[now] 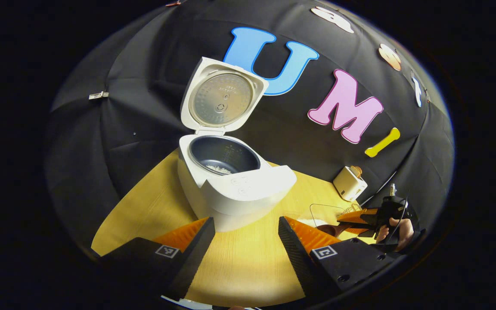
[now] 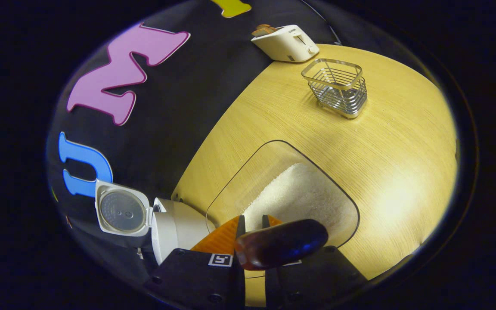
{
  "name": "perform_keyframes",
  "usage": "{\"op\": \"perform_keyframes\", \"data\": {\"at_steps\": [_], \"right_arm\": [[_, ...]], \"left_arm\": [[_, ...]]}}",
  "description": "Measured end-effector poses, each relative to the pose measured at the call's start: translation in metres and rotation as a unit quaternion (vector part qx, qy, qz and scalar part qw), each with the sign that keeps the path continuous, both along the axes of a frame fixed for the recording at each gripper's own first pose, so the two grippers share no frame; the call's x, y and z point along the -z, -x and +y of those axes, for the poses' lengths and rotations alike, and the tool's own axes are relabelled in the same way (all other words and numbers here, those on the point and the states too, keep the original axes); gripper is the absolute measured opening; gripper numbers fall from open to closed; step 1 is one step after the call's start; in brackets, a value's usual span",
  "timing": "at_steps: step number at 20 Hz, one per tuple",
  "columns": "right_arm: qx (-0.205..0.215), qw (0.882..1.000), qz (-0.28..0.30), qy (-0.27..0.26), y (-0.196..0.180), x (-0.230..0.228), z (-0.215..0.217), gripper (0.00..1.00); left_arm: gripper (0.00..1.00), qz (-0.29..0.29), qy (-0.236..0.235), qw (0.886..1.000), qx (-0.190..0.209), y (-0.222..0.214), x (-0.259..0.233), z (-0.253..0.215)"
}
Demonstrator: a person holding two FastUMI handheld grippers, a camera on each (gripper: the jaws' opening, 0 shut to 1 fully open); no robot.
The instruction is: Close the left gripper, press the button to open the rice cooker; take a wooden spoon from the chopstick holder with the right hand, scoop a spoonful of rice and pour it into the rice cooker, then put the wooden spoon back into the chopstick holder.
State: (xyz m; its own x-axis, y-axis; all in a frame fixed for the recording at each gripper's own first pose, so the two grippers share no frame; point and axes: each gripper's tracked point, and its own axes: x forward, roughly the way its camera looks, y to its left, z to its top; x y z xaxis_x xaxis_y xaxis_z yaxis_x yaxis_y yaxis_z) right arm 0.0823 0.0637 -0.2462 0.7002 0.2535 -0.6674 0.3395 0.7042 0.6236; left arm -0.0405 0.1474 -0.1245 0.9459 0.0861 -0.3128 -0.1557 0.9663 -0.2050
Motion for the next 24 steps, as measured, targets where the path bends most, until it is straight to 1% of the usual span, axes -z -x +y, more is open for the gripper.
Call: {"op": "perform_keyframes", "data": {"at_steps": [2, 4, 6, 8, 11, 13, 18, 20, 24], "right_arm": [[0.018, 1.000, -0.003, -0.022, -0.004, -0.008, -0.008, 0.11], [0.032, 0.999, -0.009, -0.033, -0.008, -0.019, -0.018, 0.11], [0.034, 0.999, -0.022, -0.035, -0.012, -0.034, -0.025, 0.11], [0.042, 0.997, -0.031, -0.048, -0.014, -0.050, -0.029, 0.11], [0.051, 0.994, -0.031, -0.093, -0.016, -0.072, -0.024, 0.11], [0.048, 0.992, -0.034, -0.115, -0.017, -0.087, -0.017, 0.11], [0.027, 0.990, -0.040, -0.136, -0.027, -0.119, 0.008, 0.11], [0.016, 0.988, -0.044, -0.144, -0.034, -0.133, 0.023, 0.10], [-0.011, 0.989, -0.045, -0.142, -0.048, -0.150, 0.052, 0.11]], "left_arm": [[0.96, 0.003, -0.005, 1.000, 0.004, -0.001, 0.000, -0.001], [0.96, 0.002, -0.010, 1.000, 0.008, -0.005, -0.003, -0.001], [0.96, 0.002, -0.012, 1.000, 0.011, -0.009, -0.006, -0.001], [0.96, 0.002, -0.012, 1.000, 0.015, -0.011, -0.006, -0.002], [0.96, 0.004, -0.010, 1.000, 0.023, -0.015, -0.004, -0.005], [0.96, 0.007, -0.010, 1.000, 0.027, -0.017, -0.002, -0.006], [0.96, 0.005, 0.002, 1.000, 0.027, -0.021, -0.001, -0.003], [0.96, 0.000, 0.005, 1.000, 0.021, -0.020, -0.005, 0.001], [0.96, -0.003, 0.011, 1.000, 0.000, -0.013, -0.011, 0.018]]}}
